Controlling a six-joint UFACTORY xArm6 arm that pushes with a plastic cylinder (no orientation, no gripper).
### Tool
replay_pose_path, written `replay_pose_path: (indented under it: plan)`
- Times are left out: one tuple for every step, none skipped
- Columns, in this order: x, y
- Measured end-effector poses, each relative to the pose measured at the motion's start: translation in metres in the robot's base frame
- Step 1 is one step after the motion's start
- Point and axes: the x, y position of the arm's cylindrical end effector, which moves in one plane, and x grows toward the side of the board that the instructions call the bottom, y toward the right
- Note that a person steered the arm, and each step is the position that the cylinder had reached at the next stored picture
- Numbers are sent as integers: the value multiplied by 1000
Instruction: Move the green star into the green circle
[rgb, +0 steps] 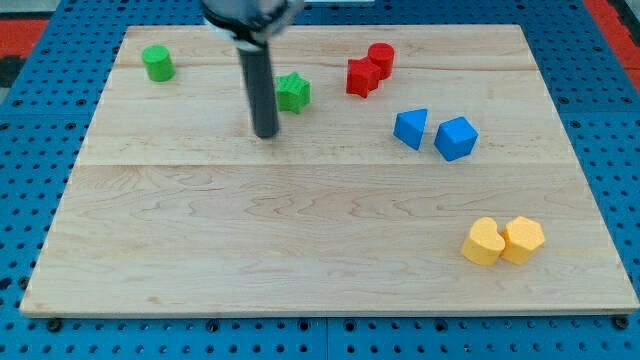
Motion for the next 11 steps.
replay_pose_path:
  plan:
    - [-24,61]
    - [-70,47]
    - [-89,18]
    - [-88,-70]
    - [-88,-120]
    - [-70,-151]
    - [-51,-169]
    - [-82,-170]
    - [-101,-170]
    - [-94,-171]
    - [-73,-171]
